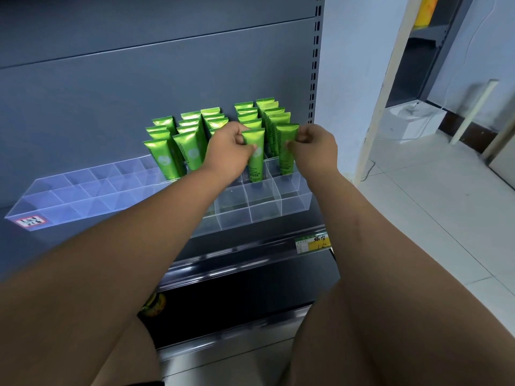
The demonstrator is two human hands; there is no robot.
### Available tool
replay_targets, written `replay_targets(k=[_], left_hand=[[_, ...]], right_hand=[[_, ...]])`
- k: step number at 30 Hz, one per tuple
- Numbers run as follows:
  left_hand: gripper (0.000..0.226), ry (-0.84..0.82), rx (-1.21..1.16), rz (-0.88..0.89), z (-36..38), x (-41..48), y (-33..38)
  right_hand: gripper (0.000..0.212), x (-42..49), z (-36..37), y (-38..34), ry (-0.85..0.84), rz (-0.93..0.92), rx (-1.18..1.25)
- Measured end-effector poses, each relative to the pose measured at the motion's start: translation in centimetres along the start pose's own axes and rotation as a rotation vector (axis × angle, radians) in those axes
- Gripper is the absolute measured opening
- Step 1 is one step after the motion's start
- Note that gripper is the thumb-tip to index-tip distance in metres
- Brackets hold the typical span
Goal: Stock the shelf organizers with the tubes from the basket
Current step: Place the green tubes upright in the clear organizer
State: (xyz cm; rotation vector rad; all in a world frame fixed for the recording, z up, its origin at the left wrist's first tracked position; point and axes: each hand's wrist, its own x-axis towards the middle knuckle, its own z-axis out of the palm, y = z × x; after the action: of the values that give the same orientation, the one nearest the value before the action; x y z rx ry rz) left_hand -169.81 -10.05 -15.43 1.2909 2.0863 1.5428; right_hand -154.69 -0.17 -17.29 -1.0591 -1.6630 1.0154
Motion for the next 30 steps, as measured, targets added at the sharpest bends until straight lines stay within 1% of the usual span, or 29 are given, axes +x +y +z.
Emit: replay_targets(k=[5,8,13,17,19,21,24,30], left_hand=[[0.031,0.03,-0.013,-0.023,0.1,0.1,-0.4],[0.032,0.049,-0.036,-0.044,0.0,0.2,-0.8],[0.033,0.045,-0.051,-0.064,-0.1,0.2,-1.0],[0.03,0.029,-0.036,-0.069,0.1,-0.1,-1.0],[0.036,0.027,-0.015,-0.065,0.2,-0.2,-1.2],[0.036,0.024,-0.003,-0.065,0.3,-0.3,-1.4],[0.034,0.022,-0.005,-0.077,0.3,-0.5,-1.5],[0.037,0.044,-0.039,-0.094,0.7,-0.9,-1.3]], right_hand=[[0.013,0.2,0.3,0.2,-0.01,0.002,0.006],[0.017,0.4,0.4,0.3,-0.014,0.032,0.027],[0.017,0.5,0.4,0.2,-0.027,0.041,0.033],[0.021,0.6,0.5,0.3,-0.032,0.05,0.023],[0.024,0.6,0.5,0.3,-0.037,0.058,0.022],[0.026,0.6,0.5,0.4,-0.04,0.06,0.019],[0.024,0.6,0.4,0.3,-0.042,0.057,0.01],[0.02,0.5,0.1,0.3,-0.056,0.048,0.008]])
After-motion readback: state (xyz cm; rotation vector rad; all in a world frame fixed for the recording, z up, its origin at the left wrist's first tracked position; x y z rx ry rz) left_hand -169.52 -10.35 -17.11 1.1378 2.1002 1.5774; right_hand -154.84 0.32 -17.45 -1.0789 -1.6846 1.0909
